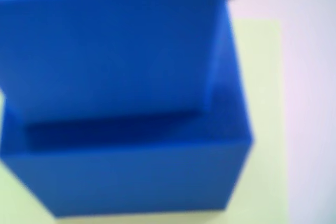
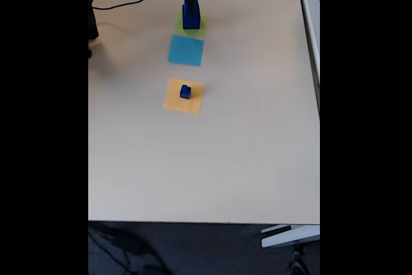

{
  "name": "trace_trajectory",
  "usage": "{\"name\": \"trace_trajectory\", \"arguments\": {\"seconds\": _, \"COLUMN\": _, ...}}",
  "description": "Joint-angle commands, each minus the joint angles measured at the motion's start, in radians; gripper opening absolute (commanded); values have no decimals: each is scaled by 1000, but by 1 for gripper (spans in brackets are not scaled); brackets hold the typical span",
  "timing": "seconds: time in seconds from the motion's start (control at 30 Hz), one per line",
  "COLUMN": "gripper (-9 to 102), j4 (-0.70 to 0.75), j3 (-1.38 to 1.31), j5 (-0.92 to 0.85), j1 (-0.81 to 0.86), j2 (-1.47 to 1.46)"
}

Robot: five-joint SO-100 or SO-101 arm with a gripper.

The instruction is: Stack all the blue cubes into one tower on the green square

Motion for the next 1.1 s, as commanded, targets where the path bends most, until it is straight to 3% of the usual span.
{"name": "trace_trajectory", "arguments": {"seconds": 0.0, "gripper": 29, "j4": -17, "j3": -17, "j5": 8, "j1": -6, "j2": 15}}
{"name": "trace_trajectory", "arguments": {"seconds": 0.5, "gripper": 40, "j4": -17, "j3": -17, "j5": 11, "j1": -23, "j2": 38}}
{"name": "trace_trajectory", "arguments": {"seconds": 0.87, "gripper": 40, "j4": -20, "j3": -29, "j5": -15, "j1": -29, "j2": 89}}
{"name": "trace_trajectory", "arguments": {"seconds": 1.07, "gripper": 45, "j4": -25, "j3": -132, "j5": -149, "j1": -3, "j2": 144}}
